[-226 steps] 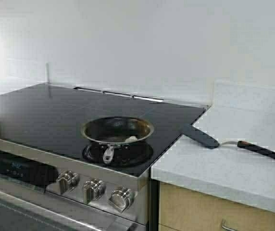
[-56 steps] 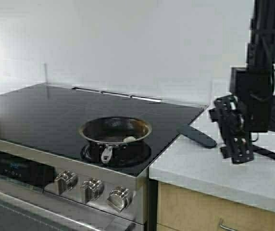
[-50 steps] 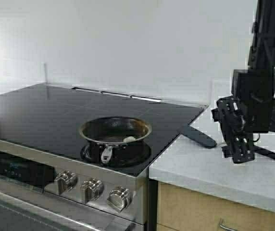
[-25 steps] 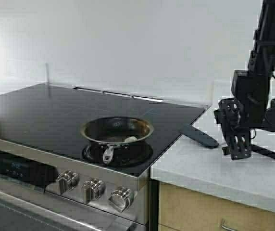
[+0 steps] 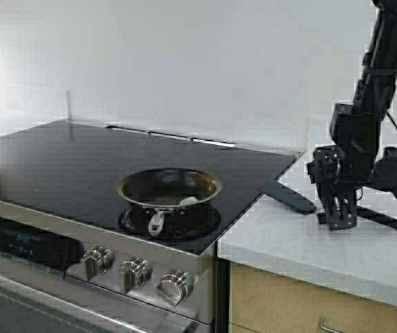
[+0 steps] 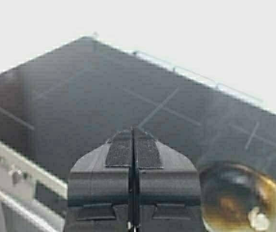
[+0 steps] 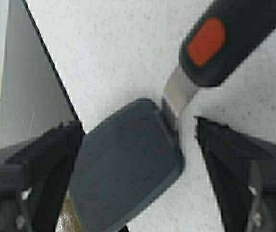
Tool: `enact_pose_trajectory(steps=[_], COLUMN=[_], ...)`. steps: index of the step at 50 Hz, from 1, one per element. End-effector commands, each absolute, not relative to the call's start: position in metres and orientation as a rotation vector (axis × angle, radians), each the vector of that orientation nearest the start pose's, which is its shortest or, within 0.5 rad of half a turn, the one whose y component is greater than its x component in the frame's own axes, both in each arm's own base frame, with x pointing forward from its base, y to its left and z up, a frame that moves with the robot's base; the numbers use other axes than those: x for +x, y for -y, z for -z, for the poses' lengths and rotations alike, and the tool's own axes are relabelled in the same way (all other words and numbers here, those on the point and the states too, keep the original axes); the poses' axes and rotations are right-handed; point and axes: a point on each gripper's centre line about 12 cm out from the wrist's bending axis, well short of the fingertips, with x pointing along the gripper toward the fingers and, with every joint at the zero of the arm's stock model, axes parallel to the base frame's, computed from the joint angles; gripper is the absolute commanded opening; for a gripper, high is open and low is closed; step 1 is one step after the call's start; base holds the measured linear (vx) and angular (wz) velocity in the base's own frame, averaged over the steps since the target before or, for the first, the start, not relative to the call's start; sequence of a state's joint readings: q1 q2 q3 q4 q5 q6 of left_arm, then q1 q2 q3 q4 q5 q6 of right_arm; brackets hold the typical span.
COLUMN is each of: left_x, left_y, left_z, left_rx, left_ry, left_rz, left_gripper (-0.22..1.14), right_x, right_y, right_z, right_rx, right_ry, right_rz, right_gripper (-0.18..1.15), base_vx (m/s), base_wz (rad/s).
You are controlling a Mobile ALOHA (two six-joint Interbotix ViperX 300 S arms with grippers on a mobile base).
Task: Add oil to the pan and cook the shrimp and serve it
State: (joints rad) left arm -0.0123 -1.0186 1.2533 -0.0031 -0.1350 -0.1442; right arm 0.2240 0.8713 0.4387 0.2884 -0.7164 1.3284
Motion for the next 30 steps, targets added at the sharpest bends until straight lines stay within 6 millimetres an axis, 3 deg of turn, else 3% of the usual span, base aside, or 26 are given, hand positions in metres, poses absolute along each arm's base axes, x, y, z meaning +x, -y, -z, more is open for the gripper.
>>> enact_pose_trajectory(steps=[1,30], left_x=[0.187,0.187], left_y=[0.002,0.002], left_z=[-0.256,-0.256], left_rx=[-0.148,-0.147], left_ry=[-0.093,-0.093], left_rz=[0.005,0.005], left_gripper=[0.03,0.03], right_x=[0.441,0.459], right_y=[-0.068,-0.062], right_z=[0.078,0.093], right_rx=[1.385,1.404], right_ry=[-0.469,-0.434], right_rz=[0.441,0.452], right_gripper=[1.01,1.01], base_vx=[0.00,0.00], base_wz=[0.00,0.00])
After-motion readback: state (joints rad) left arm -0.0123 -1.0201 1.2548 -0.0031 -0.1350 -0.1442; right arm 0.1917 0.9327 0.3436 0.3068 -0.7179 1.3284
